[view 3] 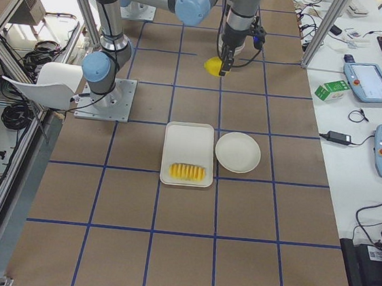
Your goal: Place bowl and put lemon in it
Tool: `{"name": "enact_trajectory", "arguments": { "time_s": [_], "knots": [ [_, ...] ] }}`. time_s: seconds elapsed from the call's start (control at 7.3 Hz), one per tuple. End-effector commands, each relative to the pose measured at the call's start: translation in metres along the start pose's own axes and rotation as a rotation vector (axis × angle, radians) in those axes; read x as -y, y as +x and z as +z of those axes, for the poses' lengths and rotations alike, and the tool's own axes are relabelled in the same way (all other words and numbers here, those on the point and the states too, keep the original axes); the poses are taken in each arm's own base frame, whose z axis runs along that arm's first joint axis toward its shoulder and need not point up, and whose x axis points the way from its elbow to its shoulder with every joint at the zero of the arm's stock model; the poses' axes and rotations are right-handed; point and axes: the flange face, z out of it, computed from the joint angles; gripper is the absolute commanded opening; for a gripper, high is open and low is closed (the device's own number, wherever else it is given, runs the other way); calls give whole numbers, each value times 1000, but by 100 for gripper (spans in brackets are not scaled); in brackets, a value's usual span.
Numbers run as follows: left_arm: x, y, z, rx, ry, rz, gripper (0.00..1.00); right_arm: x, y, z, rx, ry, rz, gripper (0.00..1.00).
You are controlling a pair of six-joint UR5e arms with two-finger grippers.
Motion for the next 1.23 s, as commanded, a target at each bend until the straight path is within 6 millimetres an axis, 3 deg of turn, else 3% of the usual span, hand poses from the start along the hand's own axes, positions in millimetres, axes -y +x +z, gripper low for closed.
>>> {"name": "enact_trajectory", "arguments": {
  "time_s": [0.0, 0.14, 0.41, 0.55, 0.82, 0.96, 1.1],
  "knots": [
    [-7, -1, 18, -13, -18, -24, 0, -11, -110, -11, -12, 35, -3, 5],
    [-12, -3, 24, -7, -31, -33, 99, -15, -138, -9, -8, 32, 14, 5],
    [-3, -5, -9, 5, 35, -27, 100, -13, -147, -7, -6, 40, -3, 5],
    [17, -21, -40, 75, 93, -50, 100, -13, -148, -8, 11, 45, -5, 5],
    [43, -52, -111, 160, 24, -11, 100, -13, -151, -10, 65, 60, -1, 3],
    [47, -71, -149, 167, 3, 35, 100, -11, -156, -11, 69, 69, 6, 3],
    [45, -92, -180, 191, -12, 75, 100, -2, -176, -6, 130, 84, 80, 3]
  ]
}}
